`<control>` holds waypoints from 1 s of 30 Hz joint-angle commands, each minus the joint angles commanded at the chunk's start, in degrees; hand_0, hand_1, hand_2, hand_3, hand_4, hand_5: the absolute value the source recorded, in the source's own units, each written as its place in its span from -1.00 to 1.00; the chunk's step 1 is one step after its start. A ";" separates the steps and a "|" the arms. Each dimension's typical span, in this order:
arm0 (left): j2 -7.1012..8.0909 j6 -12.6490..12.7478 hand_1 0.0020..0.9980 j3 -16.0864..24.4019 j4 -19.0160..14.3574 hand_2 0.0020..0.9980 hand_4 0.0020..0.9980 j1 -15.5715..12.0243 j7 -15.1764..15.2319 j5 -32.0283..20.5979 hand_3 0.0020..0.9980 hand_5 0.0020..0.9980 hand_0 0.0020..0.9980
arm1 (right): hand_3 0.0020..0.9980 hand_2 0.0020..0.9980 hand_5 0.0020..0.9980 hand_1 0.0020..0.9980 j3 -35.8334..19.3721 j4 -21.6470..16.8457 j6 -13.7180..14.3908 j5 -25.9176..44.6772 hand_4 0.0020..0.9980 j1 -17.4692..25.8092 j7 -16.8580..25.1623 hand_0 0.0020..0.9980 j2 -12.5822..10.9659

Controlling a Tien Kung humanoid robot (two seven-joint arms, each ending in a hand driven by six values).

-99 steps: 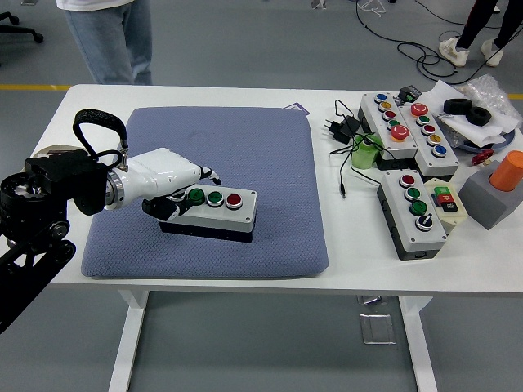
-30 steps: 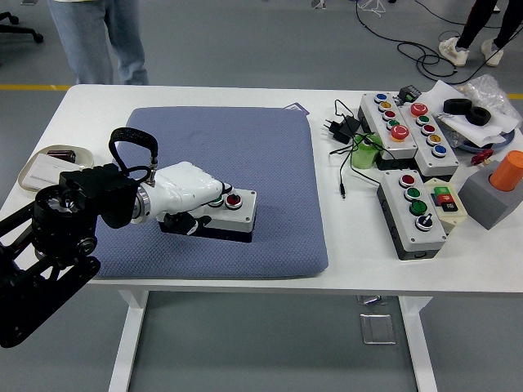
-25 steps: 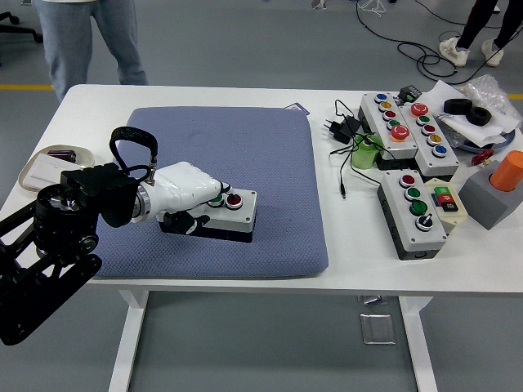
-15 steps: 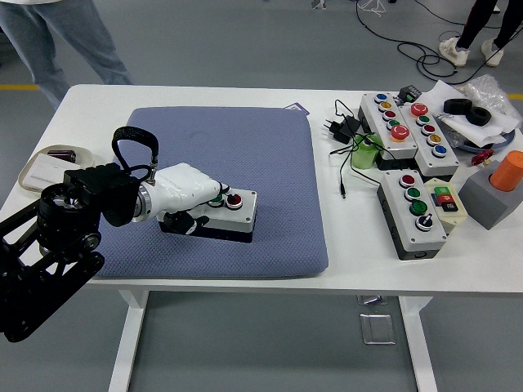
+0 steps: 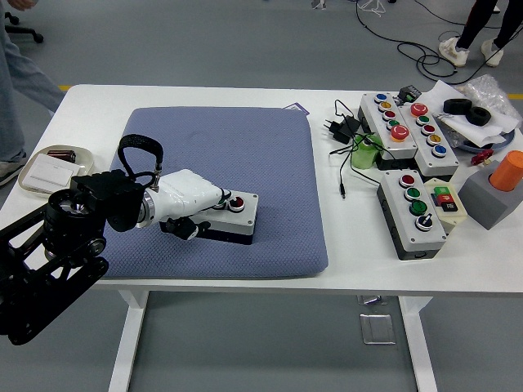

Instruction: Pick up the button,place it on the desk,press the button,press the button

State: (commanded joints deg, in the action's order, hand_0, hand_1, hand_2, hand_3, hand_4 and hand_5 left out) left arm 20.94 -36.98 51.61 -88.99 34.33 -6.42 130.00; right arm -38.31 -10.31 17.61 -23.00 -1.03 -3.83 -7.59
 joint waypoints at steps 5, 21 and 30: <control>0.12 0.00 -0.99 0.74 -0.78 -0.92 0.03 -0.17 -0.56 0.00 0.70 -1.00 -0.72 | 0.17 0.15 -0.92 0.07 -0.05 0.00 0.01 -0.04 -0.46 -0.01 -0.05 0.27 0.04; 1.15 7.57 -0.49 14.52 -5.69 -0.43 0.88 -2.38 -7.87 0.00 0.78 1.00 -0.63 | 0.17 0.15 -0.92 0.07 -0.12 0.00 0.02 -0.01 -0.46 0.33 -0.07 0.27 0.11; 0.32 24.03 0.46 18.98 3.86 0.67 0.68 -3.85 -8.89 -16.61 0.92 1.00 0.16 | 0.17 0.15 -0.92 0.06 0.00 0.00 -0.03 -0.13 -0.46 0.46 -0.20 0.27 0.15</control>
State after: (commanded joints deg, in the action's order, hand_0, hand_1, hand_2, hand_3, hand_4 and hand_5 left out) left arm 21.26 -12.95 70.59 -85.14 30.48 -15.31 113.39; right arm -38.31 -10.31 17.58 -23.14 -0.57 -4.02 -7.45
